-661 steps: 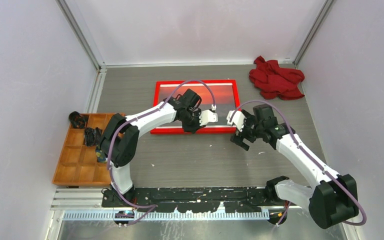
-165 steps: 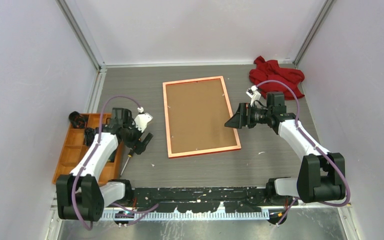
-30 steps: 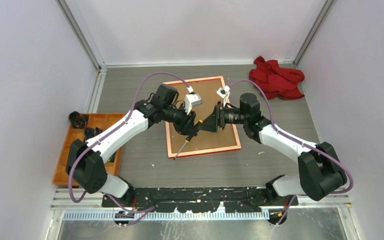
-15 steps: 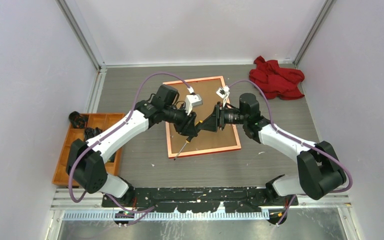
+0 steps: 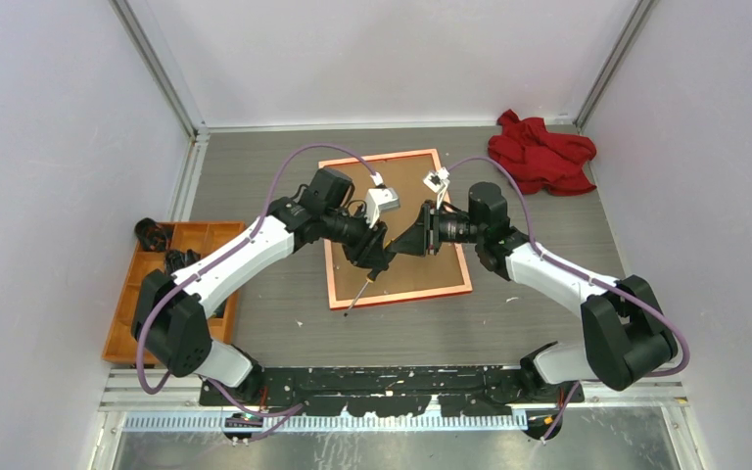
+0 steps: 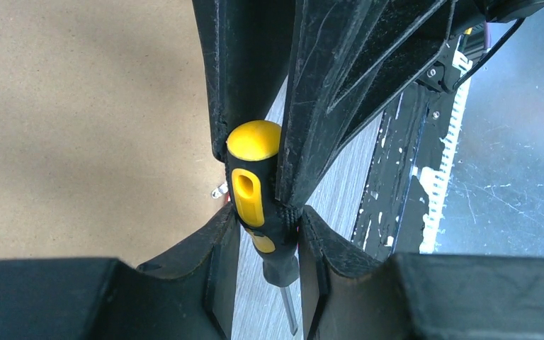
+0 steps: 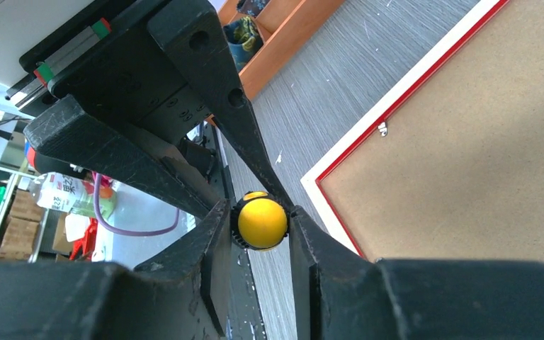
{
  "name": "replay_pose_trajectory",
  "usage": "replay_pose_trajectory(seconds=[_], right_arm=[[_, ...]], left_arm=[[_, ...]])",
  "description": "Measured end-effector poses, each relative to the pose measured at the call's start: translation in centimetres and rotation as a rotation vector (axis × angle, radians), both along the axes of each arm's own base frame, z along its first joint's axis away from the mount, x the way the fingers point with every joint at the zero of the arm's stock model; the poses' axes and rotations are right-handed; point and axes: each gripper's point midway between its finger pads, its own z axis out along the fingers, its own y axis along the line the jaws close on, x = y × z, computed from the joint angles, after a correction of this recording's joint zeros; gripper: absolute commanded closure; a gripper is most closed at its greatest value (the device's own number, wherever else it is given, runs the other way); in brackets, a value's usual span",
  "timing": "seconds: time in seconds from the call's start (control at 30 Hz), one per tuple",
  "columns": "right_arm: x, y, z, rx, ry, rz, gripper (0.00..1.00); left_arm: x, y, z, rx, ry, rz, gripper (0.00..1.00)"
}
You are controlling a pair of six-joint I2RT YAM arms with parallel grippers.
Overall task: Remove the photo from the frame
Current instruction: Adjust the screwdriver.
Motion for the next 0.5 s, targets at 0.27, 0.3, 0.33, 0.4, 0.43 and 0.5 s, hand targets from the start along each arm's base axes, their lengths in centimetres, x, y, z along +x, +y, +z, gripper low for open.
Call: replay_pose_trajectory(seconds=[0.27,0.3,0.33,0.4,0.43,0.5], right_arm=[[-0.21,0.02,0.06,0.003,0.000,0.012,0.56],[-0.22,0.02,0.06,0.003,-0.001,0.013,0.56],[-0.22,0.02,0.06,0.003,-0.001,0.014,0.56],[-0.22,0.02,0.05,0.003,-0.003,0.014,0.56],[-0.22,0.02,0.05,0.003,-0.004,0.014,0.54],[-0.25,0.02,0.06,0.003,-0.004,0.016,0.52]], left_arm=[[0.05,0.01,-0.04,0.003,-0.003,0.003,1.00],[0.06,0.02,-0.04,0.003,-0.003,0.003,1.00],[0.08,0.03,-0.05,0.004,-0.003,0.004,1.00],[0.11,0.04,-0.07,0.005,-0.004,0.005,0.99],[0.11,0.04,-0.07,0.005,-0.004,0.005,0.99],[0.13,0.05,-0.08,0.006,-0.005,0.006,0.99]])
